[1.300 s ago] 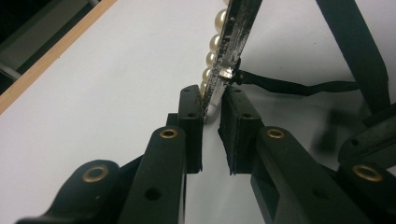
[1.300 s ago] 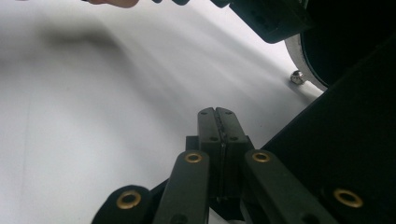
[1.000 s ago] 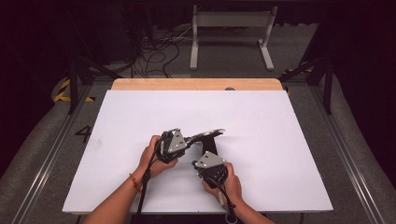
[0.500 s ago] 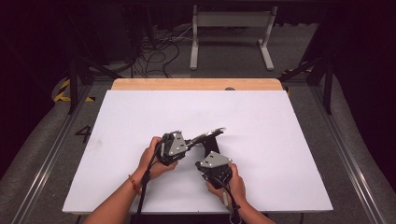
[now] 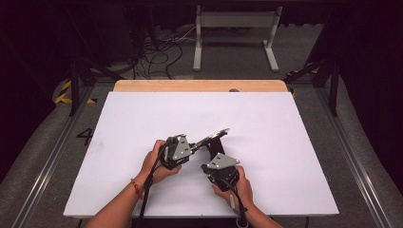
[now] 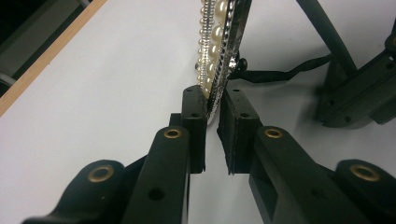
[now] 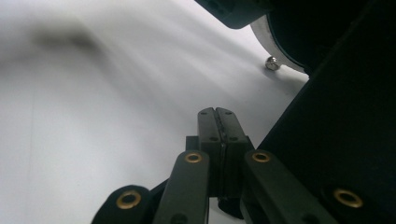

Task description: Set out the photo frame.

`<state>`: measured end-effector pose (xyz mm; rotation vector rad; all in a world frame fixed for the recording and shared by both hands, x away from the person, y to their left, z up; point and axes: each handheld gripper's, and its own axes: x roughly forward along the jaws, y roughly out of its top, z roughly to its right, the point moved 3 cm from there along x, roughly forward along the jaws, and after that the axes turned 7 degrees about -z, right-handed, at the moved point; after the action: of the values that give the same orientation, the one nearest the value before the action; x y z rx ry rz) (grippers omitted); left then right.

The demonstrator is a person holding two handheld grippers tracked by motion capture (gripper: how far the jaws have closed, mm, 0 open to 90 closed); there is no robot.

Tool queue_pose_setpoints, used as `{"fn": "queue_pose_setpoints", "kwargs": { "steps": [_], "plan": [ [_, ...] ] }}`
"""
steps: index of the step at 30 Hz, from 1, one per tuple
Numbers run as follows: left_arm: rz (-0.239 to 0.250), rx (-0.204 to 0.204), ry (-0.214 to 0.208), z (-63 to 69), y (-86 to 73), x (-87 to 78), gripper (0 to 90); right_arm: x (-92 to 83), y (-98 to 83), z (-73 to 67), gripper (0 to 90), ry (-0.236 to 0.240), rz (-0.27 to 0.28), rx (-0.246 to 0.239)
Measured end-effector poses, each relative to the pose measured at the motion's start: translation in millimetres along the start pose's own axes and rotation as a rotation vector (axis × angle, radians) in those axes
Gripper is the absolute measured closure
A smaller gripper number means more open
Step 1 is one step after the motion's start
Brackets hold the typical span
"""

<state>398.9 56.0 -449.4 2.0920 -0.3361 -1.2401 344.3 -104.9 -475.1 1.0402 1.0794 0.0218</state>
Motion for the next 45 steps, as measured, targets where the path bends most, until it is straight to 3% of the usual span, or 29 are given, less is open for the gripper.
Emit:
{"fn": "queue_pose_setpoints", "kwargs": {
  "steps": [6, 17, 30, 45],
  "plan": [
    [0.041, -0.041, -0.018, 0.2, -0.4, 3.8, 78.9, -1.3, -0.7, 2.3, 90.0, 0.005, 0.0, 0.005],
    [0.064, -0.079, -0.059, -2.0, -1.7, 14.8, 73.1, -10.4, 3.7, 3.3, 90.0, 0.005, 0.027, -0.001],
    [0.028, -0.012, 0.005, 0.6, -0.9, 14.8, 79.9, -12.9, 3.7, 5.8, 90.0, -0.023, 0.045, 0.007],
    [0.024, -0.003, -0.003, 3.6, -0.6, 12.0, 80.1, -15.8, 2.4, 16.2, 90.0, -0.003, 0.033, 0.014]
  ]
}}
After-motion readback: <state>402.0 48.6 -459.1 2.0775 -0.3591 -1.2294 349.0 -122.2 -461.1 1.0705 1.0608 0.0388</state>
